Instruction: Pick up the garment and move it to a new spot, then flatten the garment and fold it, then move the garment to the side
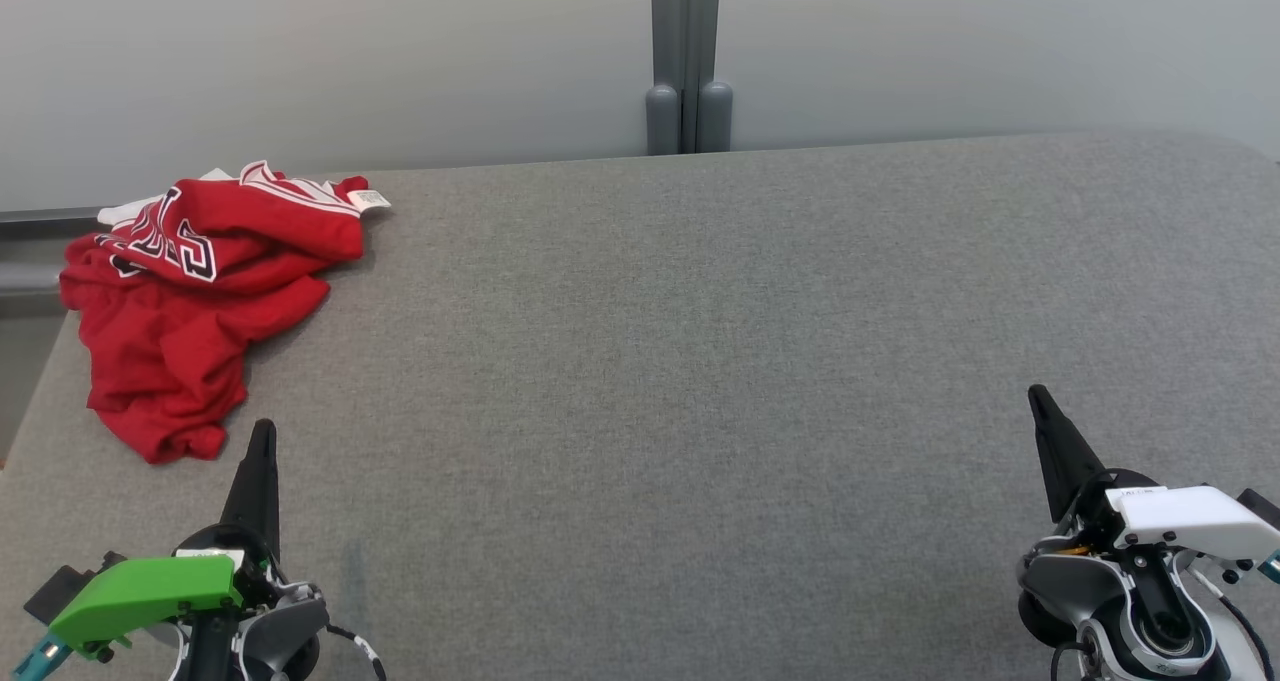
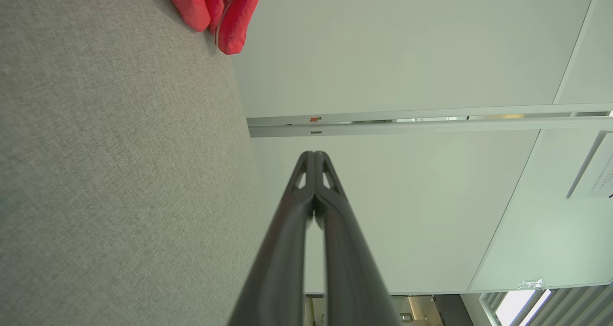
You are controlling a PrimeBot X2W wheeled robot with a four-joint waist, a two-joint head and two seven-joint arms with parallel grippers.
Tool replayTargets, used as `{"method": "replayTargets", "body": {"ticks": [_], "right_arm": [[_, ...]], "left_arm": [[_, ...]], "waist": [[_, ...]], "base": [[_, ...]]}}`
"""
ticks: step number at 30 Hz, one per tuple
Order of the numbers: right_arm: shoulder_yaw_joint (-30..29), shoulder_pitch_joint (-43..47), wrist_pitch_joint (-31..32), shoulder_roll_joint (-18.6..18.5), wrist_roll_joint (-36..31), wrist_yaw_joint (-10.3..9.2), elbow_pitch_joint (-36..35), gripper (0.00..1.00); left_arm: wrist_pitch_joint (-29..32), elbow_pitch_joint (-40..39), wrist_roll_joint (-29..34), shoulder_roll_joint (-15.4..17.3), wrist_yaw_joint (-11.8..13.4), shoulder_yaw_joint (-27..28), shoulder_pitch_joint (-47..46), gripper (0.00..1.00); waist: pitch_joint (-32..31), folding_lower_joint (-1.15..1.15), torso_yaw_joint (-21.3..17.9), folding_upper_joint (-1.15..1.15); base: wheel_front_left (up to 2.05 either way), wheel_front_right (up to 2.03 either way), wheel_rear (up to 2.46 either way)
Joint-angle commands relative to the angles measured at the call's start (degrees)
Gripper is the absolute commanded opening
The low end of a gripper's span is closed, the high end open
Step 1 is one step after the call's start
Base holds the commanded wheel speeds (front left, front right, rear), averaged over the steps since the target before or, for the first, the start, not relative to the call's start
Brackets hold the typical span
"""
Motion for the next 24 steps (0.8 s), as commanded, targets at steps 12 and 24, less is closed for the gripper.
{"method": "replayTargets", "body": {"ticks": [12,24], "right_arm": [[0.86,2.27,-1.59,0.41,-0.64,0.00,1.42,1.00],[0.56,3.58,-4.87,0.30,-7.83,0.00,-0.02,1.00]], "left_arm": [[-1.65,1.26,0.52,-0.34,0.19,-1.84,2.11,1.00],[-4.94,-1.54,7.19,-0.25,1.75,-4.39,3.27,1.00]], "waist": [[-0.22,0.00,0.02,0.00],[-0.69,0.00,0.11,0.00]], "base": [[0.00,0.00,0.00],[0.00,0.00,0.00]]}}
